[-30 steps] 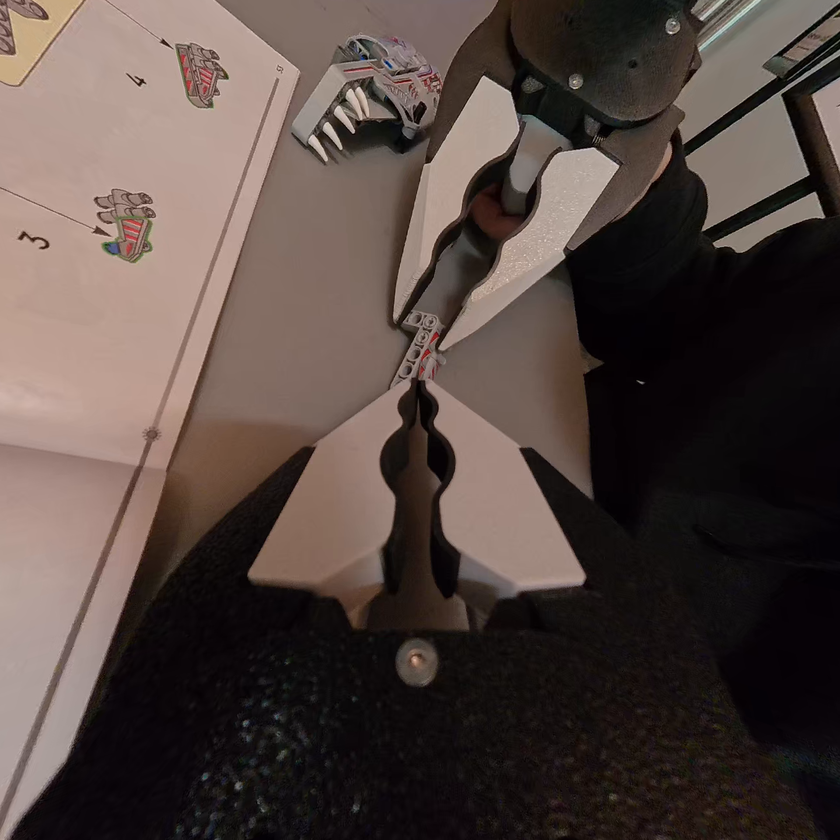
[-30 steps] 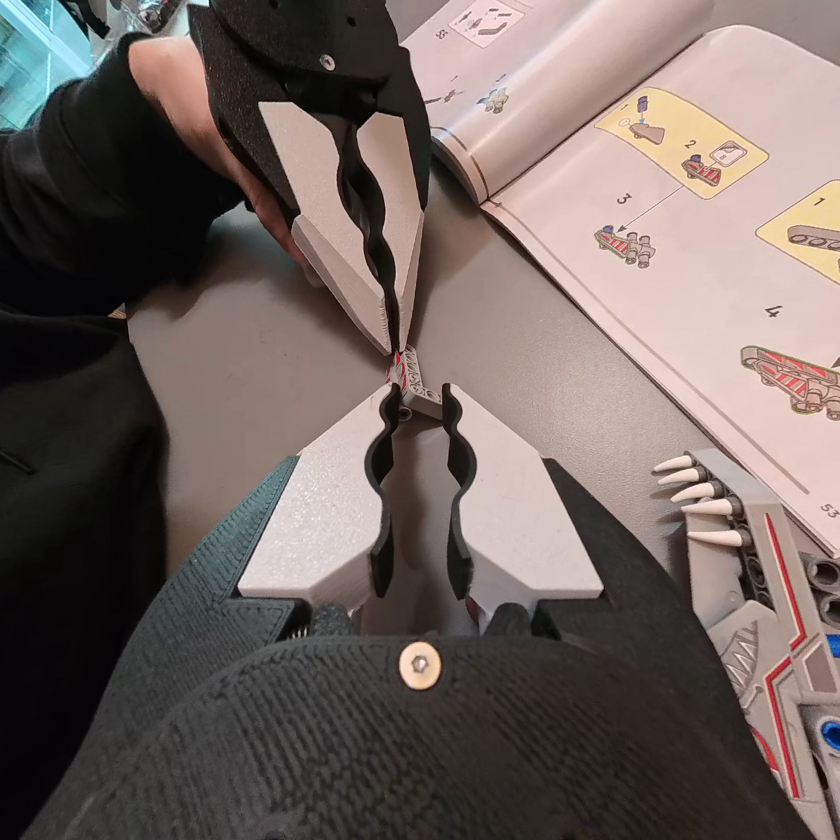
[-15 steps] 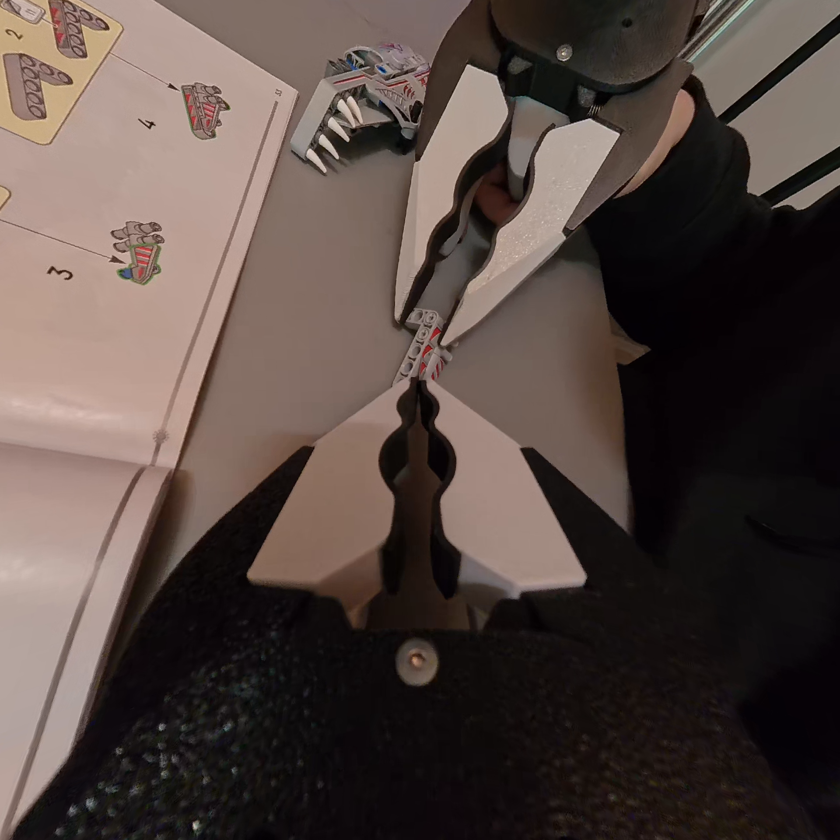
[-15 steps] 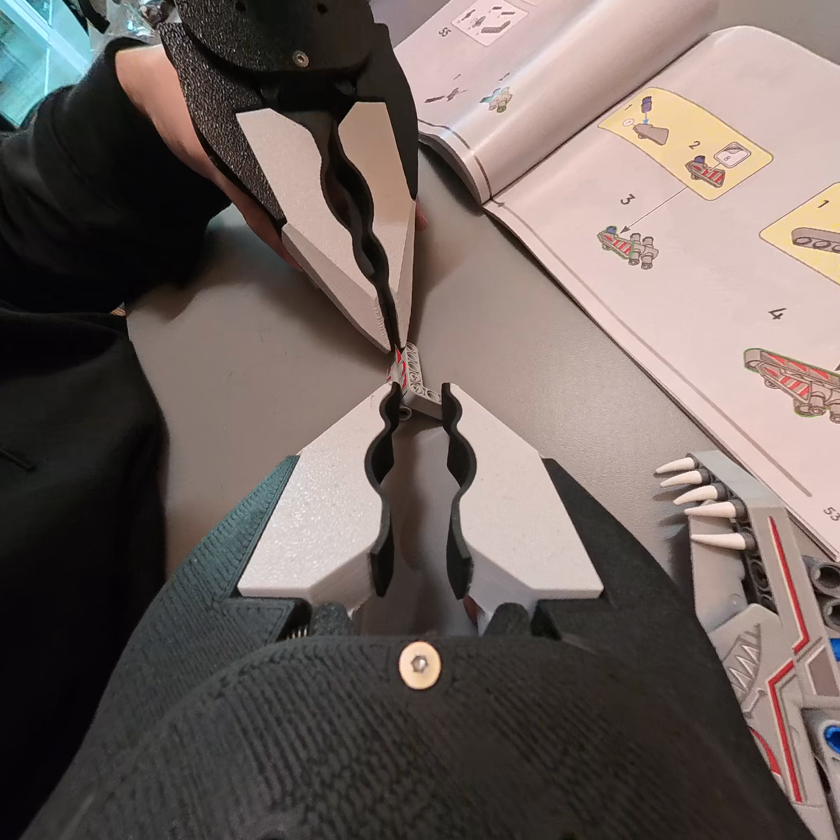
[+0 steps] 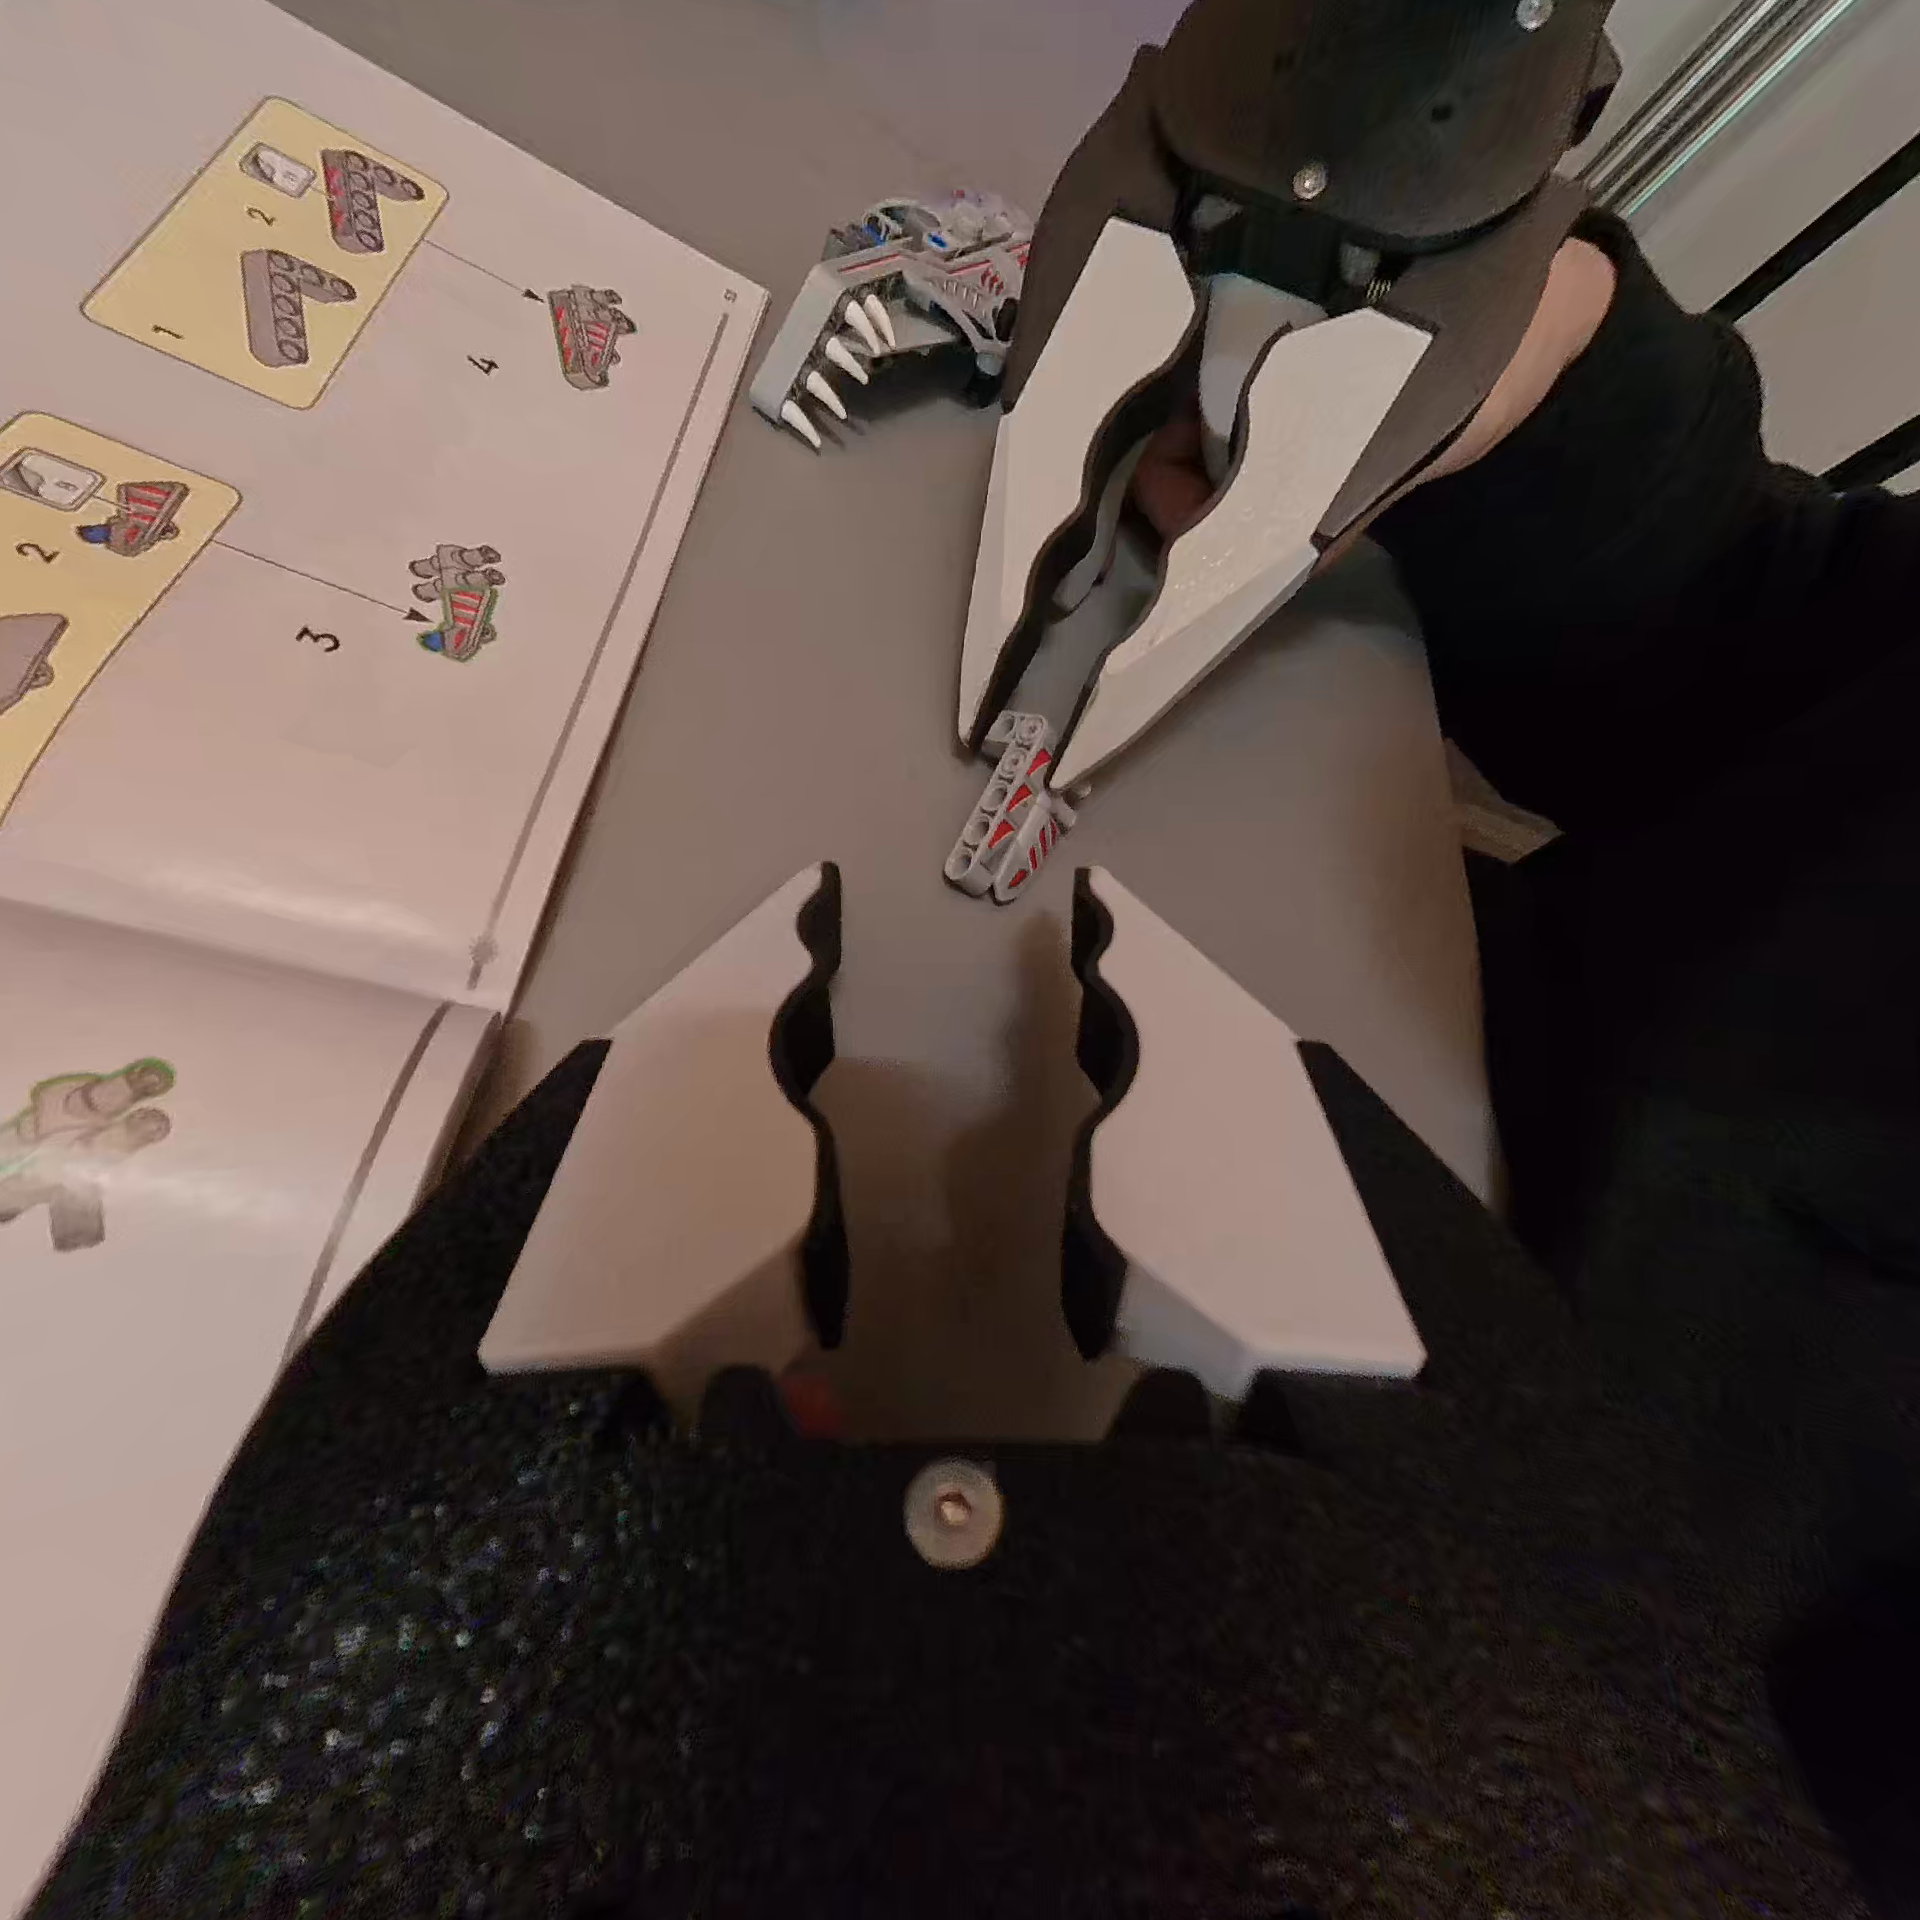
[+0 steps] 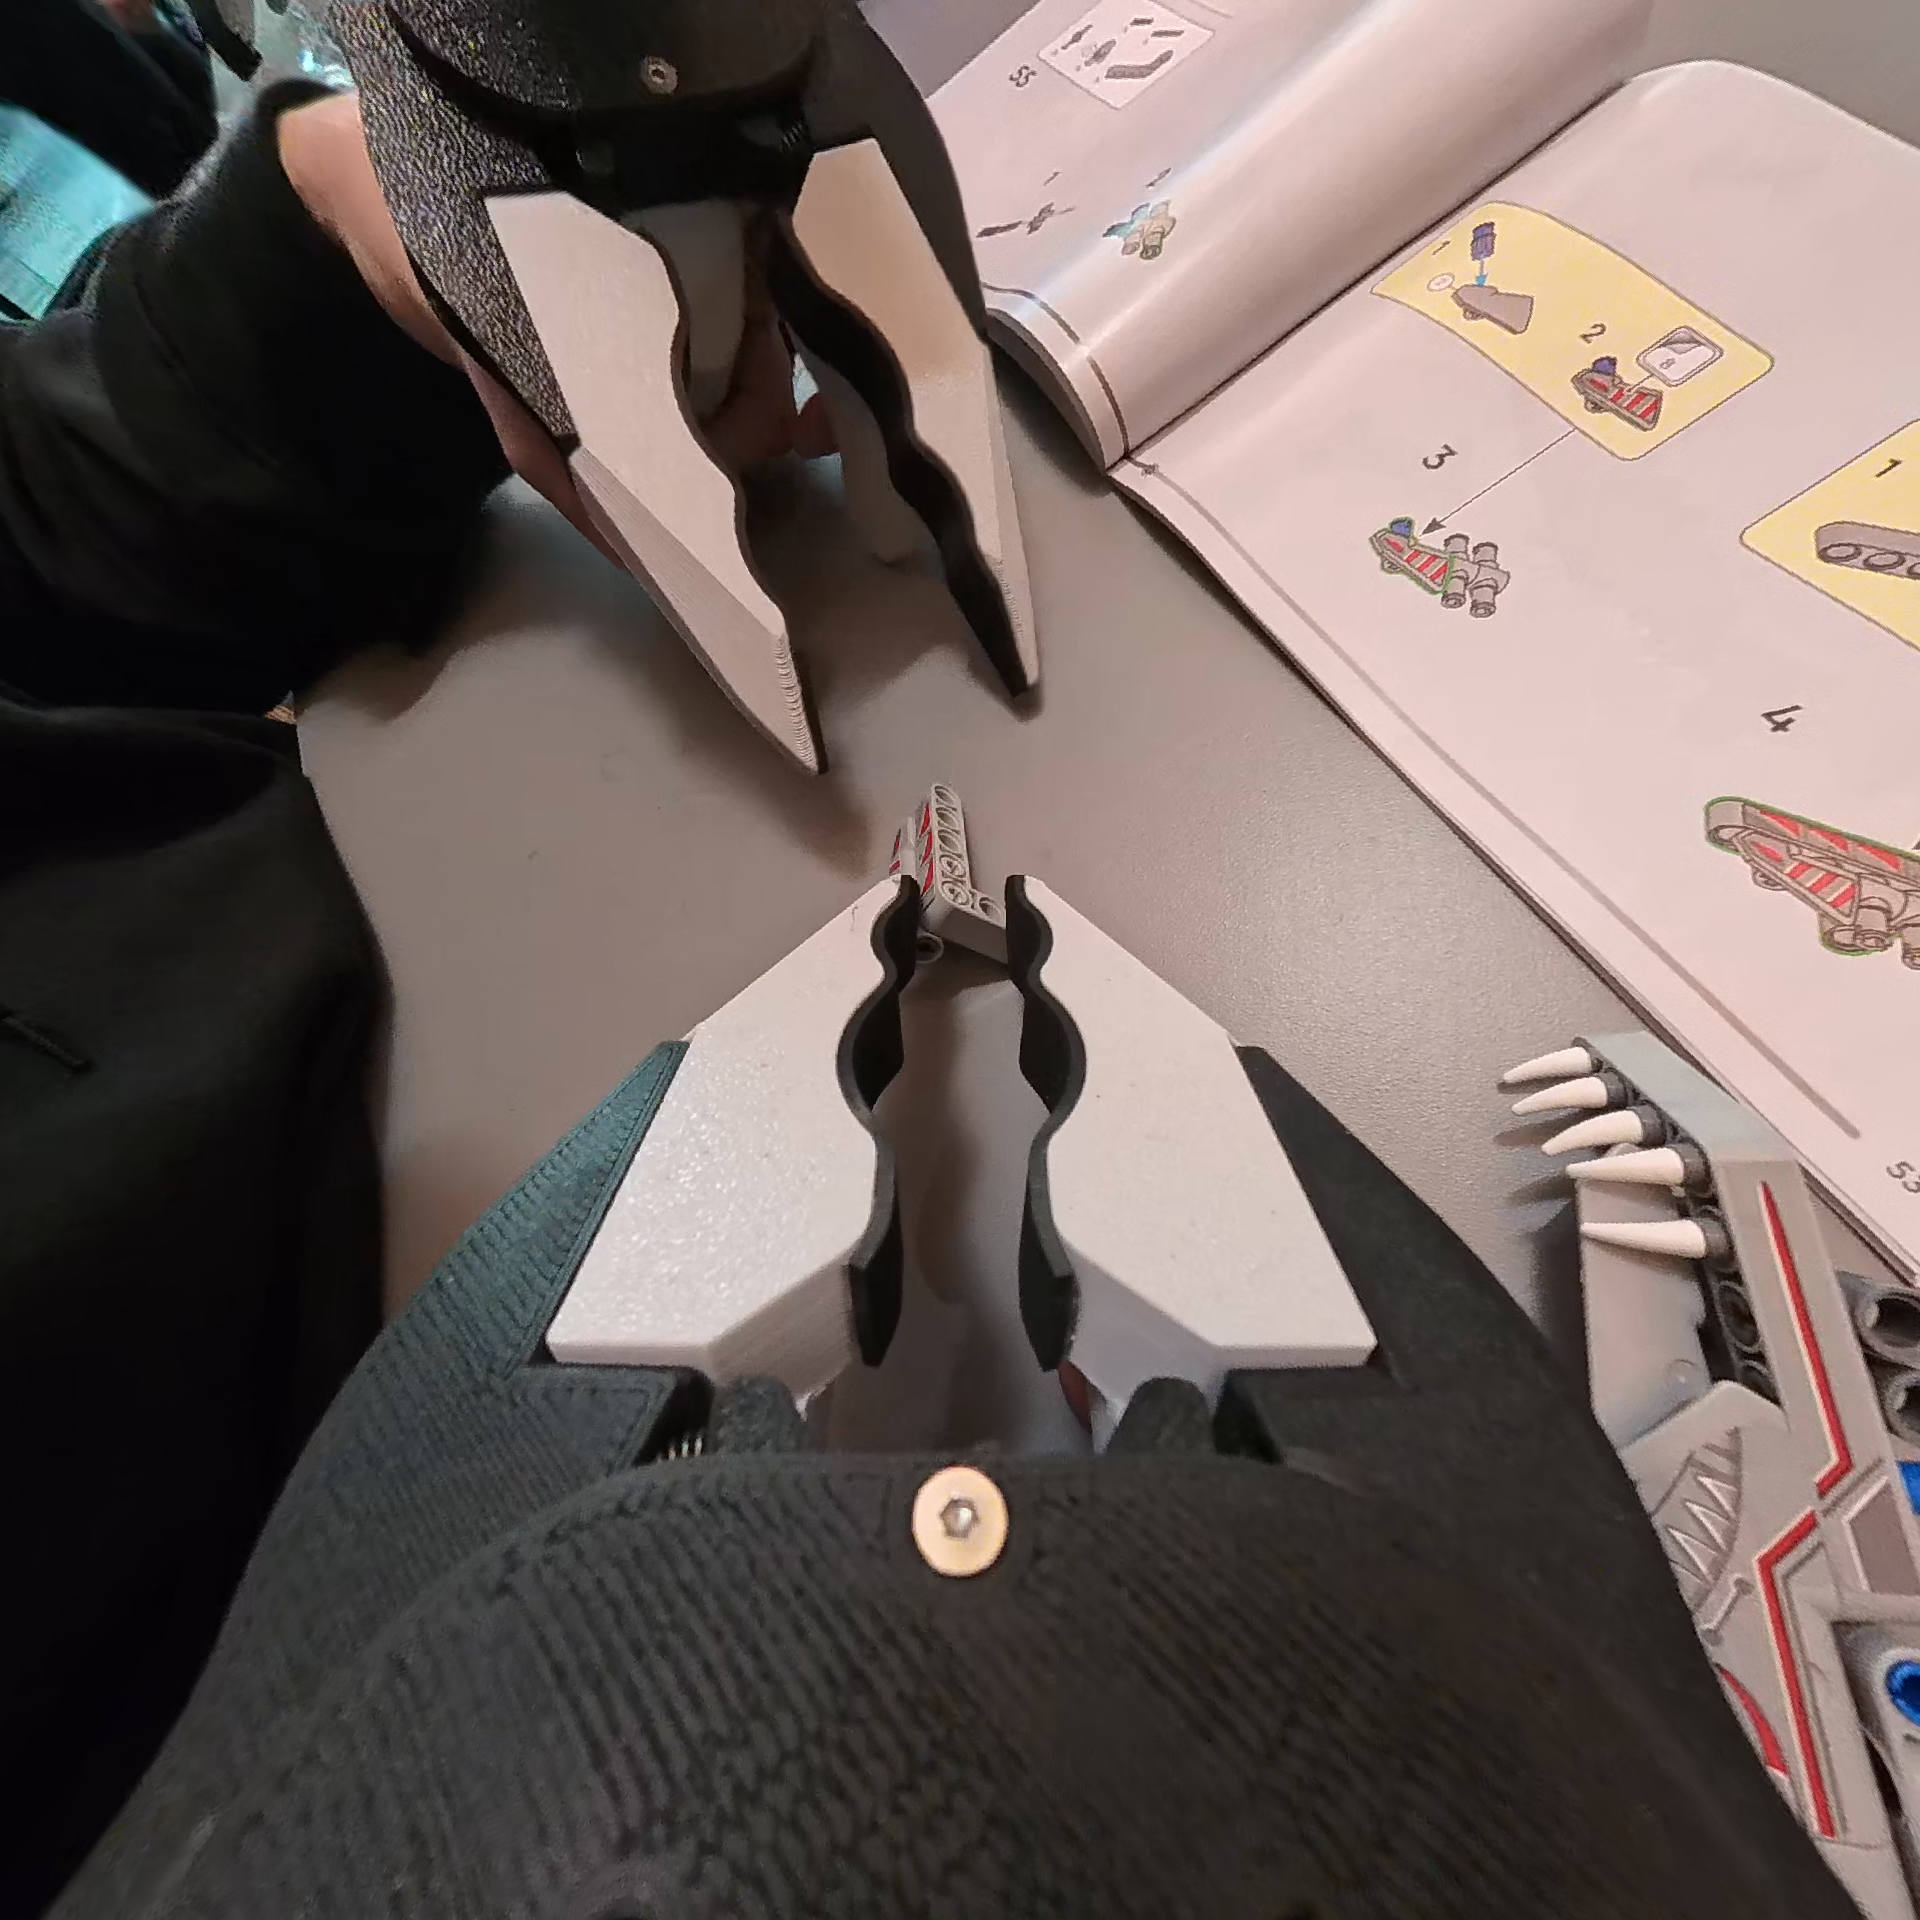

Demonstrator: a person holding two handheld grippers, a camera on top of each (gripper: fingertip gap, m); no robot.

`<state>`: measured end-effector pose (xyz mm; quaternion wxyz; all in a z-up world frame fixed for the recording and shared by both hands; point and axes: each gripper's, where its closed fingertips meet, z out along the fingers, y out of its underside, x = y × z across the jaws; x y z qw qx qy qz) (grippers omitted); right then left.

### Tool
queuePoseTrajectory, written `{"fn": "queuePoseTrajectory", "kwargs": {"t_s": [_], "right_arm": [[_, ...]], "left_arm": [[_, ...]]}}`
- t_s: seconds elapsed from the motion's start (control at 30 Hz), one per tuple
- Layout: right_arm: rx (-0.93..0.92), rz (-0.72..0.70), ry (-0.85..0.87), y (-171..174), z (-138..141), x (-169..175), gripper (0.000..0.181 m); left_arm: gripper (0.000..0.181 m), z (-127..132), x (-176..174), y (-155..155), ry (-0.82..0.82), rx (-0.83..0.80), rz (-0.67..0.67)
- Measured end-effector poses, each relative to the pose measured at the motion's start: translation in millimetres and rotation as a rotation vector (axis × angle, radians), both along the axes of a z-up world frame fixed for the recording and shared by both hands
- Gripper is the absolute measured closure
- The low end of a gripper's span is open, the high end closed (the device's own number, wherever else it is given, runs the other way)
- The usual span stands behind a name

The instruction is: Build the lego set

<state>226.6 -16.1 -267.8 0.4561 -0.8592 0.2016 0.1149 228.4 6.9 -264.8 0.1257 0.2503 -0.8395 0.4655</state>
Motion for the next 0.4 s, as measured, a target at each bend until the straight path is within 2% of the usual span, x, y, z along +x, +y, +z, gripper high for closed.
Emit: {"fn": "queuePoseTrajectory", "kwargs": {"t_s": [0.03,0.2,0.4], "right_arm": [[0.000,0.000,0.001,0.0,0.0,-0.1,0.165],[0.000,0.001,-0.002,-0.1,0.0,-0.1,0.165],[0.000,0.001,-0.001,0.1,0.1,-0.2,0.165]], "left_arm": [[0.138,1.4,1.9,-1.5,-0.007,-0.009,0.008],[0.137,7.5,11.9,-6.5,-0.017,-0.049,0.067],[0.137,3.8,12.9,-16.7,-0.021,-0.023,0.075]]}}
